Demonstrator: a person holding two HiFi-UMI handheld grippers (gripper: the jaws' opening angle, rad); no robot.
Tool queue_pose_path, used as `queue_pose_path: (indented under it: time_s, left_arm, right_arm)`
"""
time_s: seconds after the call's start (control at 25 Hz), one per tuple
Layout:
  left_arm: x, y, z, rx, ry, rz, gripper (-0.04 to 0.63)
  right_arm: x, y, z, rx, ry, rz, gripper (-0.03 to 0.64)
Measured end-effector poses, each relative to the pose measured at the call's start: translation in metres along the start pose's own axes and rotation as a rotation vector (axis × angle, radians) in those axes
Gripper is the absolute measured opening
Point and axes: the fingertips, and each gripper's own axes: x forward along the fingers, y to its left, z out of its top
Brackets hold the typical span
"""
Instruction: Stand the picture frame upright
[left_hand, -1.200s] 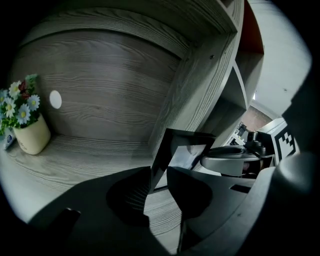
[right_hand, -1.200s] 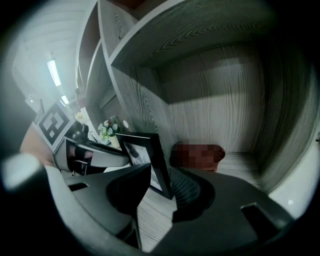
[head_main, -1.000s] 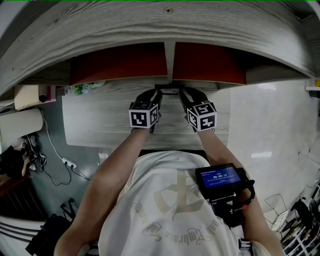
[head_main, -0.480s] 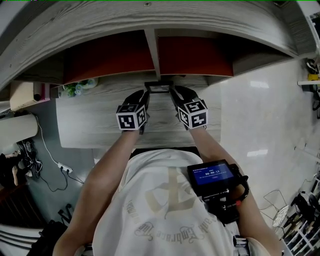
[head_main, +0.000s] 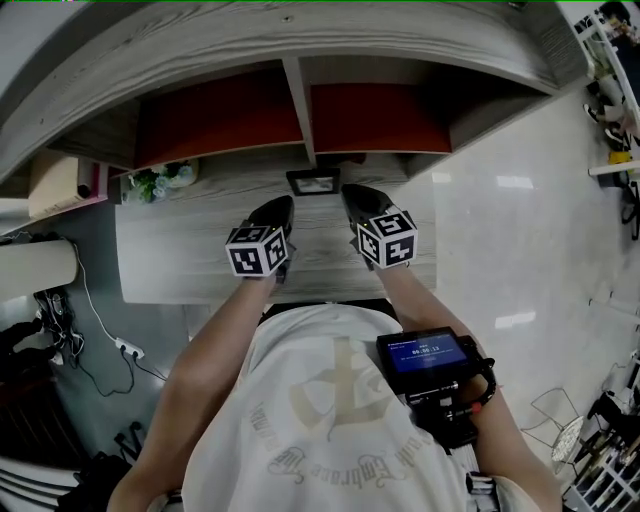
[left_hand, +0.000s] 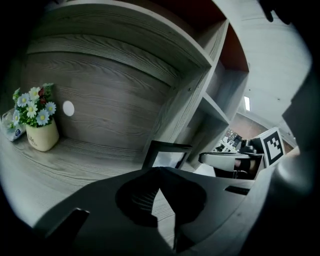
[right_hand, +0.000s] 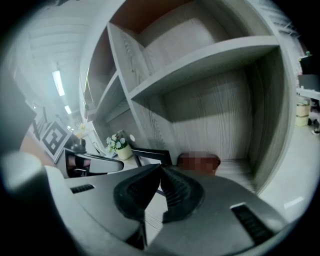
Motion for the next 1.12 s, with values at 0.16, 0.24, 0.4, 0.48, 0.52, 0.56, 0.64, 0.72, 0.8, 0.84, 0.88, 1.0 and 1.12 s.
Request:
queue_pose_path:
  time_s: [0.16,0.24,0.4,0.48,0.52,0.56,0.64,0.72,0.8,0.84,0.88,1.0,1.12]
  left_arm:
    - [-0.012,-0.010,0.000,0.005,-0.017,-0.036,0.009]
    - [-0.019,-0.015,0.000,0.008,-0.029,-0.046,0.009]
    - [-0.037,-0.023,0.001,0.010,-0.069,-0.044,0.008]
    - [-0.045,-0.028,0.001,0.018,-0.085,-0.046,0.008]
    - [-0.049,-0.031,0.001,0.024,-0.091,-0.050,0.008]
    - [-0.053,-0.034,0.000,0.031,-0.096,-0.055,0.008]
    - [-0.060,-0.040,-0.001,0.045,-0.103,-0.067,0.008]
    - [-0.066,-0.045,-0.003,0.058,-0.105,-0.079,0.008]
    - [-0.072,-0.049,-0.004,0.073,-0.106,-0.089,0.008]
    - [-0.075,-0.050,-0.004,0.080,-0.107,-0.094,0.008]
    - [-0.078,-0.052,-0.004,0.086,-0.110,-0.097,0.008]
    - [-0.085,-0.056,-0.004,0.091,-0.122,-0.100,0.008]
    - [-0.091,-0.058,-0.008,0.091,-0.127,-0.100,0.008]
  right_arm:
    - [-0.011,0.012,0.005,-0.007,-0.019,0.037,0.005]
    - [-0.018,0.014,0.005,-0.018,-0.018,0.039,0.005]
    - [-0.033,0.017,0.003,-0.029,-0.018,0.053,0.005]
    - [-0.041,0.020,0.003,-0.027,-0.027,0.070,0.005]
    - [-0.046,0.021,0.003,-0.026,-0.034,0.079,0.003]
    - [-0.051,0.023,0.003,-0.027,-0.042,0.088,0.003]
    - [-0.061,0.025,0.004,-0.030,-0.056,0.101,0.005]
    - [-0.072,0.026,0.003,-0.030,-0.066,0.104,0.003]
    - [-0.081,0.027,0.003,-0.031,-0.075,0.107,0.003]
    - [-0.086,0.028,0.002,-0.034,-0.078,0.110,0.003]
    - [-0.090,0.029,0.002,-0.040,-0.080,0.113,0.003]
    - [-0.101,0.031,-0.003,-0.062,-0.078,0.121,0.003]
    - [-0.110,0.032,-0.006,-0.065,-0.082,0.121,0.003]
